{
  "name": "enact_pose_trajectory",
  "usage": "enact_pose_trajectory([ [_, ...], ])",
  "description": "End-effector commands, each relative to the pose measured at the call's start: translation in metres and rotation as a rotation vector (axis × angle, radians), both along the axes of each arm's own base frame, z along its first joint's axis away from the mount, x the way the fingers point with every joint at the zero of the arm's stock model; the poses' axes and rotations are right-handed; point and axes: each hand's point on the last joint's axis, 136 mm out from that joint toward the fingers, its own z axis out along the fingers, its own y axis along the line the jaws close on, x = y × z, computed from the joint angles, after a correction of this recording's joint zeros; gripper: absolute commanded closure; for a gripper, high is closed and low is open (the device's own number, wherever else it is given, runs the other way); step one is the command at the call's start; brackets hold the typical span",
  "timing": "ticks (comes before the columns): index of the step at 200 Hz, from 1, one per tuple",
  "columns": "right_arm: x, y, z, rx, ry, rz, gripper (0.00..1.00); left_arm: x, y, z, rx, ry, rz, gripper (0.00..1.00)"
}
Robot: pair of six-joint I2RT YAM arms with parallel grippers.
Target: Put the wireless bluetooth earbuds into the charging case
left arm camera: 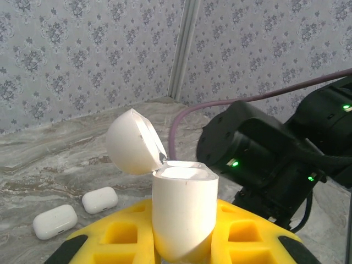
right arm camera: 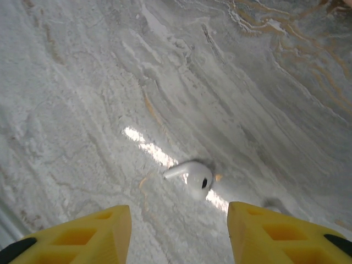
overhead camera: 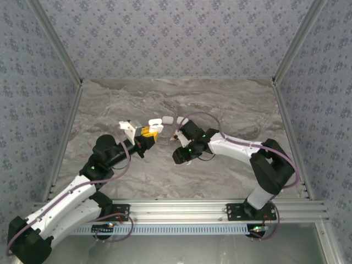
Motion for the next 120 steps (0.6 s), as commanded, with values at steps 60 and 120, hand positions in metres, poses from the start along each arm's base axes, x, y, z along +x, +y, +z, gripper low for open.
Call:
enact_pose_trajectory([
  [60,0.006,-0.002,-0.024,-0.173,-0.002,0.014,0.56,-0.001,0.002,0.007,-0.007,-0.032,0.012,1.0],
  [120,-0.002,0.004,-0.038,-0.2,0.03,0.044,0.63,-0.002,0.003,0.007,-0.009,-0.027,0.012,1.0],
])
